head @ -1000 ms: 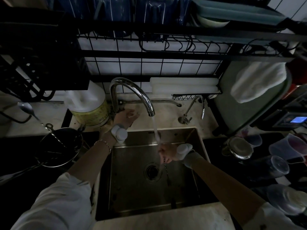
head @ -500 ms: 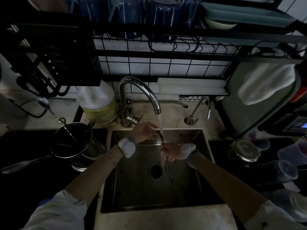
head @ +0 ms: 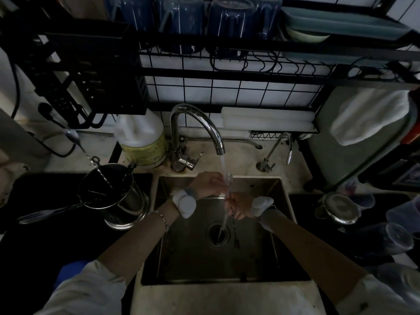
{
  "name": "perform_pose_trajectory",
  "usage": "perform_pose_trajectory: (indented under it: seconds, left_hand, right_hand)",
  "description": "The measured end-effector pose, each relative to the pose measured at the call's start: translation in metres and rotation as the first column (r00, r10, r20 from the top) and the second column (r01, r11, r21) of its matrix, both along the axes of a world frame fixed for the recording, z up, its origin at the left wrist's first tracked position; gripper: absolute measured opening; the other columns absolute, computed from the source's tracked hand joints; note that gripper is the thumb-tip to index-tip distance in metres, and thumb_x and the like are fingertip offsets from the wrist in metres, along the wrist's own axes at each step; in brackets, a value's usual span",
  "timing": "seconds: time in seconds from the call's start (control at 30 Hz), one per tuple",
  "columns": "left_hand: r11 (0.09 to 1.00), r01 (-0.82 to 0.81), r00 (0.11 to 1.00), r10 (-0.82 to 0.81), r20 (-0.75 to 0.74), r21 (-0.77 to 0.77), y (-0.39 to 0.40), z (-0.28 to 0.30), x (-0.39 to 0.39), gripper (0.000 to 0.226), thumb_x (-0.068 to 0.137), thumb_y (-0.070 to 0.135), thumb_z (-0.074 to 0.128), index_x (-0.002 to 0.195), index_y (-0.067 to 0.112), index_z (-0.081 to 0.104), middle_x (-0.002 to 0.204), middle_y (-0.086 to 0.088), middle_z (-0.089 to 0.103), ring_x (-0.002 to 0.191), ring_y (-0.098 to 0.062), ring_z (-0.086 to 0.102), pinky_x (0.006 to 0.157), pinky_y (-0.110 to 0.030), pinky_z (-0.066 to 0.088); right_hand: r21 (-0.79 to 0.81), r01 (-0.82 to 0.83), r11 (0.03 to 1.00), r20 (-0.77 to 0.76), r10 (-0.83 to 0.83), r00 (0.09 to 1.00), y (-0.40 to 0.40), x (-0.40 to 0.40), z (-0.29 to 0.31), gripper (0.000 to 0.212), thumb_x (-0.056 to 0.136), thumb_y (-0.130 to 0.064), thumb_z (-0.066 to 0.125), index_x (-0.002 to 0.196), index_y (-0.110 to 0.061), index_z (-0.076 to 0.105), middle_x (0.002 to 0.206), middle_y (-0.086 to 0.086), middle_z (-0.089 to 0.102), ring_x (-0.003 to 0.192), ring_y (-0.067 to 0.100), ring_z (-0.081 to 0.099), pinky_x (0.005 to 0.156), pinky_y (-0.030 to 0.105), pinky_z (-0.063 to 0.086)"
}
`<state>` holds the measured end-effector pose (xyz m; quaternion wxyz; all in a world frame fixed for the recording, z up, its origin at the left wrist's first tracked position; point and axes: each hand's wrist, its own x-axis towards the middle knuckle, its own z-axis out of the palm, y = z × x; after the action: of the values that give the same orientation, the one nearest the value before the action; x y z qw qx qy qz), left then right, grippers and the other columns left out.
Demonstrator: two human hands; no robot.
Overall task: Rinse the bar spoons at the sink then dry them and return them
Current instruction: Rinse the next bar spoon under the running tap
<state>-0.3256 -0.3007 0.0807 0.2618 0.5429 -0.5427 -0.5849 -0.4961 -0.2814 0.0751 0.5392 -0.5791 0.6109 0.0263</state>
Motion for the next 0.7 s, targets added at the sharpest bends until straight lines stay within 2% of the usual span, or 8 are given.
perform_pose_trajectory:
  seconds: [0.1, 0.17, 0.27, 0.37, 0.43, 0.5, 0.57, 0.7]
  left_hand:
    - [1.000, -0.016, 1.000, 0.015, -0.024, -0.018, 0.003, 0.000, -0.001, 0.013, 0.072, 0.013, 0.080, 0.079, 0.013, 0.068, 0.094, -0.013, 0.074, 0.090, -0.024, 0.072, 0.081, -0.034, 0.060]
    - [0.998, -0.048, 0.998, 0.047, -0.036, -0.036, 0.005, 0.001, -0.002, 0.015, 0.072, 0.014, 0.080, 0.079, 0.011, 0.067, 0.093, -0.017, 0.074, 0.088, -0.028, 0.072, 0.079, -0.034, 0.060]
    - [0.995, -0.084, 0.996, 0.083, -0.027, -0.056, 0.005, 0.004, -0.004, 0.018, 0.068, 0.016, 0.082, 0.076, 0.014, 0.066, 0.086, -0.014, 0.074, 0.081, -0.026, 0.073, 0.077, -0.039, 0.061]
    - [0.991, -0.102, 0.995, 0.104, 0.009, -0.091, 0.005, 0.008, -0.008, 0.028, 0.062, 0.031, 0.085, 0.076, 0.014, 0.066, 0.082, -0.011, 0.075, 0.078, -0.024, 0.073, 0.076, -0.041, 0.061]
    - [0.987, -0.107, 0.992, 0.114, 0.055, -0.123, 0.006, 0.012, -0.012, 0.050, 0.055, 0.045, 0.085, 0.086, 0.010, 0.067, 0.084, -0.009, 0.075, 0.079, -0.022, 0.073, 0.076, -0.040, 0.061]
    - [0.983, -0.126, 0.989, 0.135, 0.061, -0.136, 0.006, 0.015, -0.014, 0.055, 0.056, 0.043, 0.086, 0.090, 0.006, 0.066, 0.087, -0.012, 0.075, 0.083, -0.026, 0.073, 0.078, -0.042, 0.060]
    - [0.978, -0.130, 0.988, 0.142, 0.061, -0.163, 0.005, 0.016, -0.015, 0.042, 0.063, 0.033, 0.085, 0.088, 0.006, 0.066, 0.087, -0.013, 0.074, 0.086, -0.028, 0.072, 0.081, -0.044, 0.059]
    - [0.980, -0.121, 0.992, 0.123, 0.001, -0.159, 0.006, 0.013, -0.020, 0.010, 0.081, 0.018, 0.071, 0.089, 0.011, 0.070, 0.084, -0.006, 0.073, 0.080, -0.018, 0.071, 0.083, -0.043, 0.058]
  right_hand:
    - [-0.003, -0.023, 1.000, -0.018, 0.023, 1.000, 0.001, 0.001, 0.003, 0.033, 0.102, -0.027, 0.043, 0.122, -0.003, 0.053, 0.114, 0.027, 0.065, 0.101, 0.044, 0.066, 0.071, 0.038, 0.056]
    - [-0.001, -0.033, 0.999, -0.016, 0.033, 0.999, 0.001, 0.002, 0.004, 0.033, 0.102, -0.026, 0.042, 0.122, -0.002, 0.053, 0.108, 0.025, 0.066, 0.083, 0.031, 0.072, 0.069, 0.035, 0.058]
    - [0.031, 0.024, 0.999, 0.068, -0.026, 0.997, 0.002, 0.002, 0.005, 0.037, 0.103, -0.022, 0.040, 0.127, 0.004, 0.049, 0.082, 0.014, 0.063, 0.046, 0.006, 0.063, 0.049, 0.018, 0.053]
    - [-0.080, -0.006, 0.997, 0.040, 0.009, 0.999, 0.003, 0.001, 0.007, 0.038, 0.100, -0.028, 0.047, 0.116, 0.006, 0.056, 0.099, 0.026, 0.068, 0.067, 0.021, 0.067, 0.062, 0.027, 0.057]
    - [-0.111, 0.015, 0.994, 0.063, -0.008, 0.998, 0.004, 0.002, 0.006, 0.033, 0.098, -0.027, 0.051, 0.109, 0.003, 0.058, 0.097, 0.025, 0.068, 0.065, 0.021, 0.067, 0.059, 0.026, 0.055]
    - [-0.170, 0.004, 0.985, 0.032, 0.002, 0.999, 0.002, 0.004, 0.006, 0.028, 0.097, -0.022, 0.053, 0.110, 0.002, 0.060, 0.096, 0.024, 0.068, 0.075, 0.028, 0.072, 0.066, 0.034, 0.057]
    - [-0.206, -0.011, 0.979, -0.003, 0.011, 1.000, -0.002, 0.004, 0.002, 0.031, 0.097, -0.019, 0.053, 0.113, 0.006, 0.060, 0.103, 0.026, 0.068, 0.090, 0.040, 0.070, 0.074, 0.041, 0.057]
    - [-0.179, -0.015, 0.984, -0.011, 0.013, 1.000, -0.001, 0.003, 0.006, 0.032, 0.094, -0.024, 0.057, 0.109, 0.003, 0.065, 0.104, 0.026, 0.069, 0.095, 0.041, 0.068, 0.080, 0.043, 0.055]
